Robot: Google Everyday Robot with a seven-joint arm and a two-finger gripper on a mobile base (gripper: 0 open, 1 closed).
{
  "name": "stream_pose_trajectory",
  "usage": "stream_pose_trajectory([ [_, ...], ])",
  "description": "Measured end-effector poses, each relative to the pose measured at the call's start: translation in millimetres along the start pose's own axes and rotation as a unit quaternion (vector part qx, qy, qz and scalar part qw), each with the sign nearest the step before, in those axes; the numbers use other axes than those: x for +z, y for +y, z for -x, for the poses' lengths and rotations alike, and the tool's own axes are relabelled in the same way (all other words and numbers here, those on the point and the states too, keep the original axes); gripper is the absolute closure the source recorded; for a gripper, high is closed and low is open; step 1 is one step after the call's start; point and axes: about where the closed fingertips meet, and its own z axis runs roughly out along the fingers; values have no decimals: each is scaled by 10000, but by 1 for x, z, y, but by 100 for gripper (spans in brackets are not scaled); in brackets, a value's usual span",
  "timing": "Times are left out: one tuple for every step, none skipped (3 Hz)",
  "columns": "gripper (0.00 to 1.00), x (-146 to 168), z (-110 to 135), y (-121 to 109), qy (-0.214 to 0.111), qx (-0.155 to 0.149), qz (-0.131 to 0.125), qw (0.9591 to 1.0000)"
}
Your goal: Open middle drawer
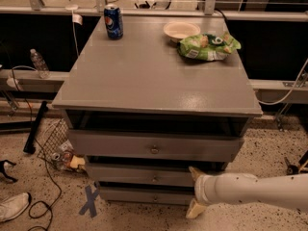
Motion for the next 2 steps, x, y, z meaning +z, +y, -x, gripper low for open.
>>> stream_pose_trajectory([
  [0,2,6,-14,-59,-125,-255,9996],
  [0,4,7,-21,-96,-171,-386,9991],
])
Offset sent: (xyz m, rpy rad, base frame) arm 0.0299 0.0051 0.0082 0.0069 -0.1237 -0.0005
